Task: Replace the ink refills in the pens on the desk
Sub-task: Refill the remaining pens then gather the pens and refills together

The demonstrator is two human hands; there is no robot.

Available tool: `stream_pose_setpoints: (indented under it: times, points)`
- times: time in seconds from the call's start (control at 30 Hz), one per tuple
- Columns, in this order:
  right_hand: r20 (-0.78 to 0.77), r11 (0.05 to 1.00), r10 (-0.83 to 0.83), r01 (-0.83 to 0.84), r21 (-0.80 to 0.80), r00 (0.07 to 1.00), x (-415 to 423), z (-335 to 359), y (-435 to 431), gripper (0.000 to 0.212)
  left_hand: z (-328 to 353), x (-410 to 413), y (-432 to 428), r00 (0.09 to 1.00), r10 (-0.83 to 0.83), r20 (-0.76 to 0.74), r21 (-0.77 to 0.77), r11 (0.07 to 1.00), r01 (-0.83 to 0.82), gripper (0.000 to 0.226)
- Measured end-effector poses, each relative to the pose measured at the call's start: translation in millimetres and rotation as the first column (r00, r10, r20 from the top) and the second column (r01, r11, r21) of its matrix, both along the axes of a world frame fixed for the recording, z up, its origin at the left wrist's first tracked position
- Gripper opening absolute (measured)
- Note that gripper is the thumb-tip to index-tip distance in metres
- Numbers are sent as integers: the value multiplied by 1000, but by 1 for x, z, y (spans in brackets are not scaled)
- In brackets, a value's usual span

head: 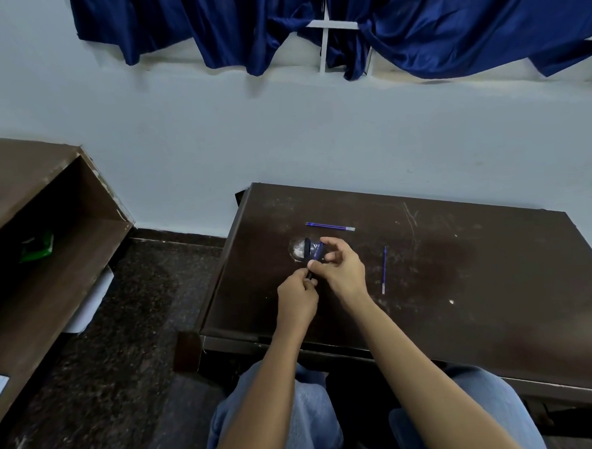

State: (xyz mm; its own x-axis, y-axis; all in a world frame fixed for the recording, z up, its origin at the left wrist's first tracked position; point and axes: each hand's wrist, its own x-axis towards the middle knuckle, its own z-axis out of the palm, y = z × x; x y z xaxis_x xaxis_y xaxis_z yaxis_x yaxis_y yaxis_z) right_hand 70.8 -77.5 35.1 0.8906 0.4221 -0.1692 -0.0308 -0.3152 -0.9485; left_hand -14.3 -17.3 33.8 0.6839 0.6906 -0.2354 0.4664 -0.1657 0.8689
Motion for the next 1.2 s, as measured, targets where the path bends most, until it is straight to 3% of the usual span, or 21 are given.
stream_pose_setpoints:
  times: [0.1, 0.3, 0.47, 0.63, 0.87, 1.2]
  points:
    - [-66, 1000, -13, 12, -9, 998, 7, -8, -3, 50, -2, 1, 0, 1000, -21, -15, -14, 1000, 21, 35]
    - [-40, 999, -46, 45, -26, 998, 4, -26, -7, 62, -11, 8, -1, 998, -39, -53, -32, 999, 37, 34]
    - [37, 979, -59, 65, -193, 998, 22, -34, -1, 60, -14, 10, 0, 993, -79, -88, -65, 995, 73, 45]
    - [86, 884, 87, -37, -466, 993, 45, -38, 9, 57, -17, 10, 1, 992, -102, -78, -33, 995, 99, 36]
    - [126, 737, 230, -88, -670, 965, 49, -42, 26, 28, -19, 9, 2, 986, -138, -90, -11, 990, 138, 27]
    - [208, 662, 322, -63, -747, 924, 19, -62, 0, 31, -17, 9, 2, 988, -126, -87, 10, 992, 127, 22]
